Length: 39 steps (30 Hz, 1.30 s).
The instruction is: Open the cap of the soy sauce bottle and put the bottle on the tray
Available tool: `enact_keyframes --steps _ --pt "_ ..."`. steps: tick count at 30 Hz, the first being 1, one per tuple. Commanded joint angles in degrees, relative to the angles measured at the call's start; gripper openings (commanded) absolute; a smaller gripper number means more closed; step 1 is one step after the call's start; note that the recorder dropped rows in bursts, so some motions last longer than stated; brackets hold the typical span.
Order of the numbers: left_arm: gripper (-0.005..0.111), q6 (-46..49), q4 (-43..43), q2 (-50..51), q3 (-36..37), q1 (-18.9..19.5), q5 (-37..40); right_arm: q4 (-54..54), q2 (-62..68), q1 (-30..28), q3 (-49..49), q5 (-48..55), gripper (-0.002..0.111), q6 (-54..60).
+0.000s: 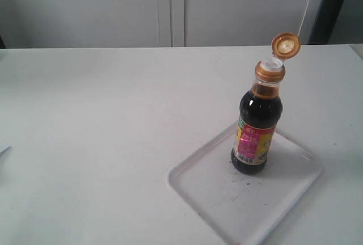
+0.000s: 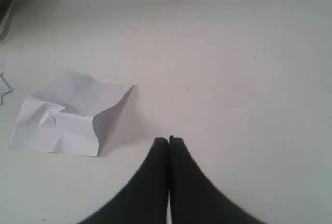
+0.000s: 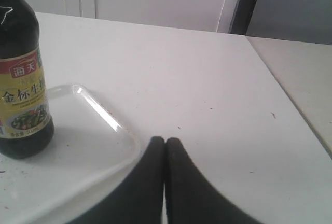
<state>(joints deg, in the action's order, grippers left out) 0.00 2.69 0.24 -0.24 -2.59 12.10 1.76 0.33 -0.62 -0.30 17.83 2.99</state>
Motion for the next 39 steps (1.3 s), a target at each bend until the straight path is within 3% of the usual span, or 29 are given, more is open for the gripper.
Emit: enact_keyframes --steps 1,39 --pt "0.0 0.0 0.69 -0.24 0.24 0.21 -0.13 0.39 -0.33 0.1 0.3 0.92 0.0 -0.47" --pt "0.0 0.0 0.69 -0.24 0.24 0.21 -0.13 0.0 -0.33 0.1 0.3 1.34 0.0 -1.73"
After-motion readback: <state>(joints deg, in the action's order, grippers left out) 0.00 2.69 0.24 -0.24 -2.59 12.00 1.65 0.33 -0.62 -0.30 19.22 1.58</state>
